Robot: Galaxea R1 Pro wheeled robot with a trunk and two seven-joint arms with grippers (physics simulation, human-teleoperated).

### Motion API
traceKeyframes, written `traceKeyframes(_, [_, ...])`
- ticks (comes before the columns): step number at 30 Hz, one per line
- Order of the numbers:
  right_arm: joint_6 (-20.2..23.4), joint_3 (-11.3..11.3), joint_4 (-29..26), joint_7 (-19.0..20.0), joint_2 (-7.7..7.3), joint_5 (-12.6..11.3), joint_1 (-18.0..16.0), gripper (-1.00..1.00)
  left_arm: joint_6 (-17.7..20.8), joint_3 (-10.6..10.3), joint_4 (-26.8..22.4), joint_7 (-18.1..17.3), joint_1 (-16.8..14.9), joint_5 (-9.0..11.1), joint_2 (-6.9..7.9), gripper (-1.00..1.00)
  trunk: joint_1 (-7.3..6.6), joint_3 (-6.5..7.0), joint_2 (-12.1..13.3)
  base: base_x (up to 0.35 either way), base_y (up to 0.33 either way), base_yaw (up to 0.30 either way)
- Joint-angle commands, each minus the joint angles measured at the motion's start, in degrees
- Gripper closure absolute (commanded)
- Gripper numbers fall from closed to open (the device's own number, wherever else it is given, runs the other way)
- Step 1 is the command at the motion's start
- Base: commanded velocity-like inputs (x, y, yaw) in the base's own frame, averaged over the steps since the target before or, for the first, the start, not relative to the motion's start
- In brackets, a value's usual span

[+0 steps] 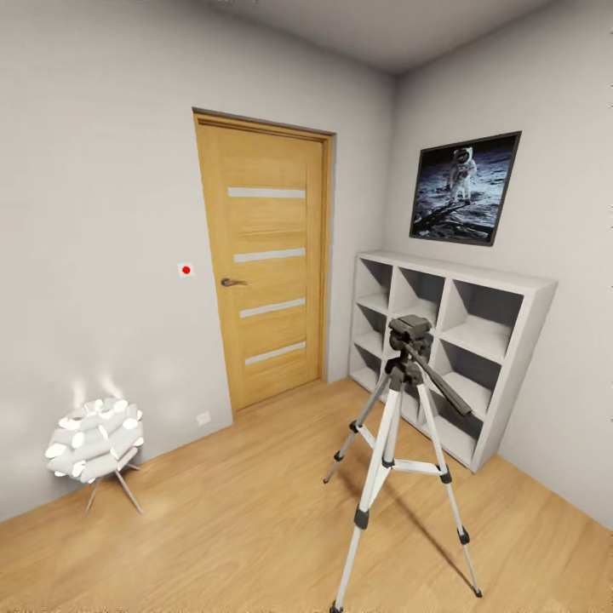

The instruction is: Attach the digital camera to the camera tripod in the bedroom.

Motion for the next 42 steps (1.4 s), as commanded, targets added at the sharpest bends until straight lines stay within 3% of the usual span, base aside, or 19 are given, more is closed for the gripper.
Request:
traceKeyframes(1, [-0.29,-0.11,0.19,0.12,-0.03,0.52,-0.06,-1.00,0.05,-0.50,-0.02,0.09,-0.01,0.29,-0.27,1.00,-0.02,-0.02,-0.04,-0.306,0.006,0.008])
traceKeyframes(23, [0.17,-0.02,0.11,0.28,0.01,0.70,-0.07,-1.00,0.05,-0.47,-0.01,0.08,0.00,0.29,-0.93,1.00,-0.02,-0.02,-0.04,-0.299,0.146,0.001])
traceKeyframes(42, [0.29,0.05,0.10,-0.52,0.30,0.65,-0.07,-1.00,0.05,-0.49,-0.05,0.09,-0.01,0.37,-0.77,1.00,-0.02,-0.02,-0.04,-0.039,0.063,0.210])
